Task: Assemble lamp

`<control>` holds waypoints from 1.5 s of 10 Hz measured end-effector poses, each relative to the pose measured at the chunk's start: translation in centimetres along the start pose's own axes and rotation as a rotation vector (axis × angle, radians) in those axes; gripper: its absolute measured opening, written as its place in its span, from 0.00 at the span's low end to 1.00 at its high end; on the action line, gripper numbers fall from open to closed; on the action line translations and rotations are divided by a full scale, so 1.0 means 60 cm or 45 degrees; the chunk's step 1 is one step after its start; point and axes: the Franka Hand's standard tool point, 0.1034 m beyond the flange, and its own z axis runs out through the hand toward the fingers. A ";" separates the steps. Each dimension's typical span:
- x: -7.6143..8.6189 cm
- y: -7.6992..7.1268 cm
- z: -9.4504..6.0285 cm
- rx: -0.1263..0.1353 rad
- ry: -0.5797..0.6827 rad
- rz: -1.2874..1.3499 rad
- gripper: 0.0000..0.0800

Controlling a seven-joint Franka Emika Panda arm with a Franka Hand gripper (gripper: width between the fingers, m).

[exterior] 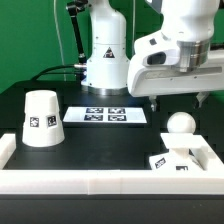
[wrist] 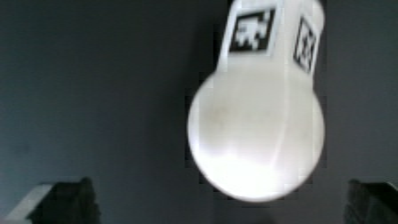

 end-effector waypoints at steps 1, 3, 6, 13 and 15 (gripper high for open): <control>-0.001 -0.003 0.002 -0.003 -0.077 0.042 0.87; -0.004 -0.013 0.006 -0.015 -0.293 0.099 0.87; -0.010 -0.007 0.016 -0.020 -0.544 0.115 0.87; 0.003 -0.020 0.049 -0.037 -0.600 0.117 0.87; 0.002 -0.024 0.070 -0.041 -0.581 0.113 0.87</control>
Offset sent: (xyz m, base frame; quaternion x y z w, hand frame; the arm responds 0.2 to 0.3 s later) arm -0.0021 0.0069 -0.0020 -0.0041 -0.1399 0.0641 0.9881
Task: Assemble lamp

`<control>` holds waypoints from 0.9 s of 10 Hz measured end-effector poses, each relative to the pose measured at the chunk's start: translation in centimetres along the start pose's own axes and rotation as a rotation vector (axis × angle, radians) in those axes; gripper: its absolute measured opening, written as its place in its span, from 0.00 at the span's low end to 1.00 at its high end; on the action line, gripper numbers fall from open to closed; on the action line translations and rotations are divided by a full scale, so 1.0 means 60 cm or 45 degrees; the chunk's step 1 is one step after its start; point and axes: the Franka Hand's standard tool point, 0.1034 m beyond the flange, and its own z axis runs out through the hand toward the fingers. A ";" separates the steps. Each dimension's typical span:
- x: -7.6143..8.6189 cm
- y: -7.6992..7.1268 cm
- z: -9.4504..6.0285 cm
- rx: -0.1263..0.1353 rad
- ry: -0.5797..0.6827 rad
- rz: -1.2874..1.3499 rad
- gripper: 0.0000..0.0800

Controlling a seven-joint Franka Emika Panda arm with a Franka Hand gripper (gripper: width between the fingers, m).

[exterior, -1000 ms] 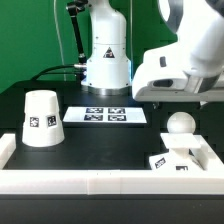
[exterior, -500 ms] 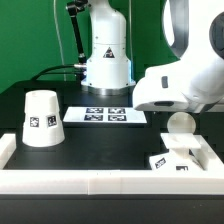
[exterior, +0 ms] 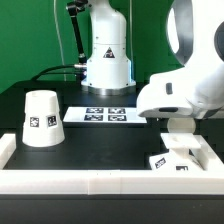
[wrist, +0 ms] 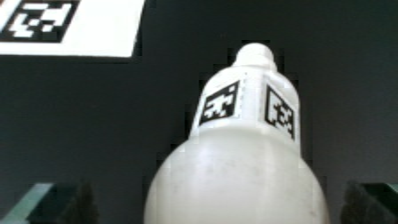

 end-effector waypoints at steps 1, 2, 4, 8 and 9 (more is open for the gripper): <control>0.001 -0.002 0.011 -0.003 -0.002 -0.002 0.87; 0.005 -0.003 0.020 -0.003 0.004 -0.002 0.87; 0.010 -0.005 0.038 -0.004 0.005 -0.003 0.87; 0.014 -0.005 0.047 -0.004 -0.001 -0.002 0.76; 0.014 -0.005 0.047 -0.004 -0.001 -0.002 0.72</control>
Offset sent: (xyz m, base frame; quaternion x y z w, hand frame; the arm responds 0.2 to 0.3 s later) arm -0.0108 0.0034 -0.0197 -0.0141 0.0171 0.0095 0.9997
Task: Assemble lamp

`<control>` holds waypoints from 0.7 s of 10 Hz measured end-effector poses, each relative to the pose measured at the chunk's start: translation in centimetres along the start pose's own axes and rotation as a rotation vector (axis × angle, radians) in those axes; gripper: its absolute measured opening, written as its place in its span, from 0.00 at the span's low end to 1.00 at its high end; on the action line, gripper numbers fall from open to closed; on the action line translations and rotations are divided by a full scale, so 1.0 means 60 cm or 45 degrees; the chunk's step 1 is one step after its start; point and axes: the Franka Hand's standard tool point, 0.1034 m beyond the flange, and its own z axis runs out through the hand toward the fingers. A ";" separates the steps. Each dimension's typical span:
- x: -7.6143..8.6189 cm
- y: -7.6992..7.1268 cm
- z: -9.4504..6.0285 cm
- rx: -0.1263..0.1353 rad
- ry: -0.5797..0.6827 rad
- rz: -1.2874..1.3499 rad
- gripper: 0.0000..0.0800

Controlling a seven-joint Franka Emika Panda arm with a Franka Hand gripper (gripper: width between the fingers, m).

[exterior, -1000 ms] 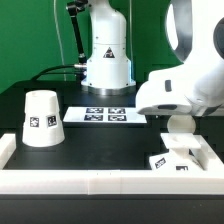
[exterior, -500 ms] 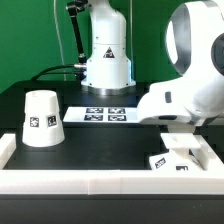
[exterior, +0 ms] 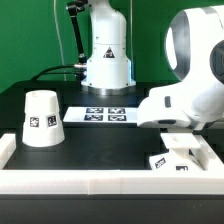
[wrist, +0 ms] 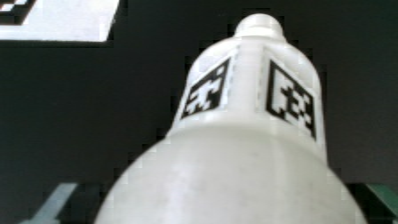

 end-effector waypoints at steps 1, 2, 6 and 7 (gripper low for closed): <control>0.000 0.001 0.000 0.001 0.000 -0.009 0.72; 0.000 0.003 -0.001 0.000 0.001 -0.029 0.72; -0.034 0.053 -0.078 0.018 0.036 -0.277 0.72; -0.046 0.066 -0.106 0.035 0.021 -0.284 0.72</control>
Offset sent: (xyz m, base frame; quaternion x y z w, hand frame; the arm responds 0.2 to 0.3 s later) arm 0.0025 -0.0317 0.0269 -0.0479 0.0436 -0.1684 0.9836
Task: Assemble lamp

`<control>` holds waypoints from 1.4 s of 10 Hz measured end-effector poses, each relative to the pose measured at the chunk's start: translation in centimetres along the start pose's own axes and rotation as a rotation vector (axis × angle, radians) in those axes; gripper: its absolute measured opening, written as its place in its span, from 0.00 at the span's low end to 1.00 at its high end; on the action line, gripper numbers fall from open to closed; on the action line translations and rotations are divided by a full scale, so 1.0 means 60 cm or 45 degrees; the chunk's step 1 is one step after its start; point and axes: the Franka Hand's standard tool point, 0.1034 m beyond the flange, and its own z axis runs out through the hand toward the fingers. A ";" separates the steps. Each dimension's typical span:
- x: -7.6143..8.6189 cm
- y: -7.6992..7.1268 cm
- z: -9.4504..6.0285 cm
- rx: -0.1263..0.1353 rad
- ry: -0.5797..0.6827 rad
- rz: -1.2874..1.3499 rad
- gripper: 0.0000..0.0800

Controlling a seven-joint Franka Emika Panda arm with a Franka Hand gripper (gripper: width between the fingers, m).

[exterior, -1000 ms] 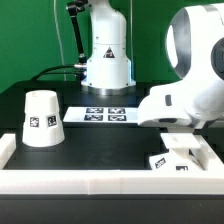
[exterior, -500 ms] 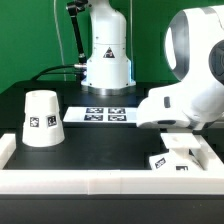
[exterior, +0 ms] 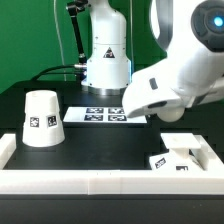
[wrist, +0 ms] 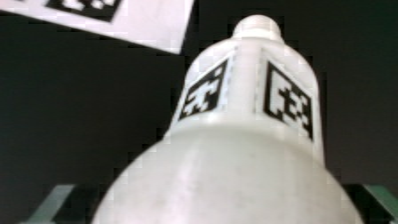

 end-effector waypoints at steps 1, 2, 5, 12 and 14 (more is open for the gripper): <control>-0.009 0.008 -0.033 0.016 -0.001 0.002 0.72; -0.017 0.012 -0.058 0.026 -0.008 0.013 0.72; -0.004 0.013 -0.070 0.017 0.066 0.021 0.72; -0.010 0.049 -0.193 -0.081 0.690 -0.053 0.72; -0.001 0.056 -0.193 -0.108 0.844 -0.040 0.72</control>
Offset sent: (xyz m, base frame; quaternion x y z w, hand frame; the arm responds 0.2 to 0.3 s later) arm 0.0000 0.0000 0.0000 0.0000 0.0650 0.0000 0.9979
